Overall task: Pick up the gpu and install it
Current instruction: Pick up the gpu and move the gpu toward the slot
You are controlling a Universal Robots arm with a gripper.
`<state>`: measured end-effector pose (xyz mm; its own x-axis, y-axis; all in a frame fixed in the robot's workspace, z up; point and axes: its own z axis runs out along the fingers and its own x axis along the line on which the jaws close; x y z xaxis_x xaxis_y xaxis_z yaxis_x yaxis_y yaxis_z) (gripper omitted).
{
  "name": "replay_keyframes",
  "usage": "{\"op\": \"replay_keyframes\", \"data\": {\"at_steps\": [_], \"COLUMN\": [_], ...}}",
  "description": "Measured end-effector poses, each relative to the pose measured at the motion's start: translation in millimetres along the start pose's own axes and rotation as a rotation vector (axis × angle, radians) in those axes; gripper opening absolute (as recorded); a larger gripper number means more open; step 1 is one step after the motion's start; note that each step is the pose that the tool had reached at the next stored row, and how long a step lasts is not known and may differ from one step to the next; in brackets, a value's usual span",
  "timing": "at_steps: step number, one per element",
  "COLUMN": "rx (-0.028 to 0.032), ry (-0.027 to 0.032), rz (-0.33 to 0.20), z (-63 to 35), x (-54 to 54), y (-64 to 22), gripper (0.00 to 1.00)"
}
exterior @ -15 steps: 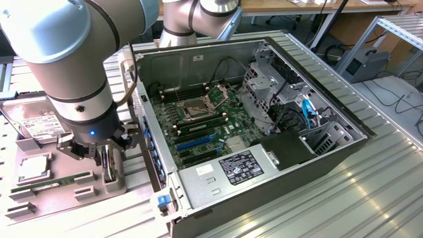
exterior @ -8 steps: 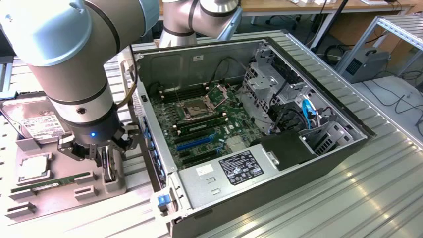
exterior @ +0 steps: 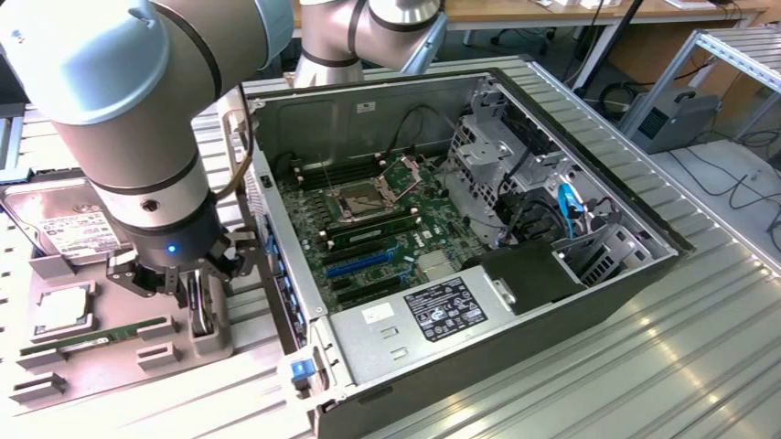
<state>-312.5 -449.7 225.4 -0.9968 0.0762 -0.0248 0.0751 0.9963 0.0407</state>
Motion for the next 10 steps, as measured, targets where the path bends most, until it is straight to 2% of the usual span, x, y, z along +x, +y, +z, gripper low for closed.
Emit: {"op": "replay_keyframes", "data": {"at_steps": [6,10], "rx": [0.0002,0.0002], "ry": [0.0002,0.0000], "rz": [0.000,0.000], "z": [0.0,0.2], "x": [0.2,0.5], "y": [1.9,6.3], "gripper": [0.54,0.54]}}
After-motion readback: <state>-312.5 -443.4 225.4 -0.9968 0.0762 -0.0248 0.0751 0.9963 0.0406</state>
